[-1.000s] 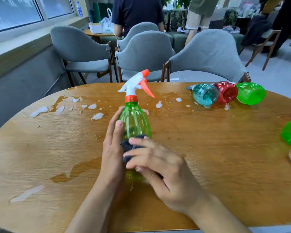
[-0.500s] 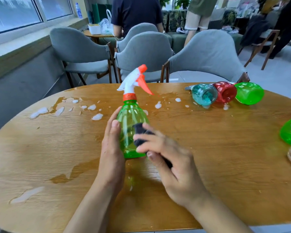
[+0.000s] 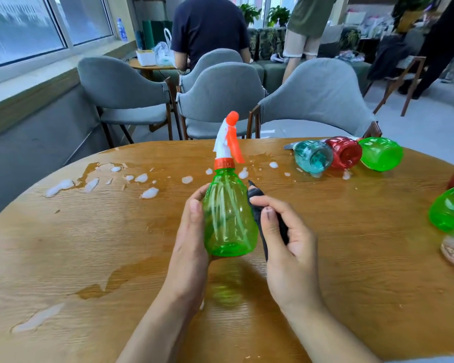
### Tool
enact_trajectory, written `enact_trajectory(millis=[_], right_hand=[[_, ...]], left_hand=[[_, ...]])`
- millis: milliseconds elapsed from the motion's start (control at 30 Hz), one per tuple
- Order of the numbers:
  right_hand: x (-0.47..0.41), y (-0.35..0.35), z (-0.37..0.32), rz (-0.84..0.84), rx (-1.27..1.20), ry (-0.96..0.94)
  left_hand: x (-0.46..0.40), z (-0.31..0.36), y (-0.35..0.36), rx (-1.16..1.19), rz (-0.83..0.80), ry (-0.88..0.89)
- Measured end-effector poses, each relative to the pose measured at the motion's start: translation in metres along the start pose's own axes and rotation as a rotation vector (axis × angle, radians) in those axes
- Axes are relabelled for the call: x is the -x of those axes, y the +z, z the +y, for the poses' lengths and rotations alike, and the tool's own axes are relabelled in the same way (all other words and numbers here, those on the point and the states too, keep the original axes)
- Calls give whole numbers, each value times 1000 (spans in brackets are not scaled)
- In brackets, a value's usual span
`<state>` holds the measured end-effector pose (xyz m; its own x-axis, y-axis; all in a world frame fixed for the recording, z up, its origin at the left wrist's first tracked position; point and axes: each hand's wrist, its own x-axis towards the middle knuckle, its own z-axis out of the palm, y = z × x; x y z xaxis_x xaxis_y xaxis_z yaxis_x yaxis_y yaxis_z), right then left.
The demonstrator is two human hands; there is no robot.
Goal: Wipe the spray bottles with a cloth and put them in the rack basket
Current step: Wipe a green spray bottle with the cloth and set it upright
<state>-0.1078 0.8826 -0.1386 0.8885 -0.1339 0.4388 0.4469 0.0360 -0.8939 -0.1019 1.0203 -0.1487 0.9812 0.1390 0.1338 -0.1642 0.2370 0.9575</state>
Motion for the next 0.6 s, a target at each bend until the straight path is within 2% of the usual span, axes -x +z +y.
enact_trajectory(millis=[67, 133, 200, 267, 333, 400, 533, 600], right_hand=[[0, 0, -5, -46, -8, -22], [-6, -5, -10, -41, -37, -63], [-17, -12, -14, 11, -18, -118], [-25, -16, -16, -11, 28, -179], [-27, -16, -14, -116, 88, -221], [-22, -15, -10, -223, 166, -258], [-4, -13, -6, -455, 259, -342], [4, -14, -4, -595, 218, -284]], left_hand=[[4, 0, 1, -73, -7, 21], [4, -1, 0, -21, 10, 10], [4, 0, -1, 65, -38, -35], [4, 0, 1, 73, -130, -50], [7, -3, 4, 77, -200, -56], [7, -3, 4, 114, -187, -74], [0, -1, -10, 151, -37, -66], [-5, 2, -18, 112, 64, -42]])
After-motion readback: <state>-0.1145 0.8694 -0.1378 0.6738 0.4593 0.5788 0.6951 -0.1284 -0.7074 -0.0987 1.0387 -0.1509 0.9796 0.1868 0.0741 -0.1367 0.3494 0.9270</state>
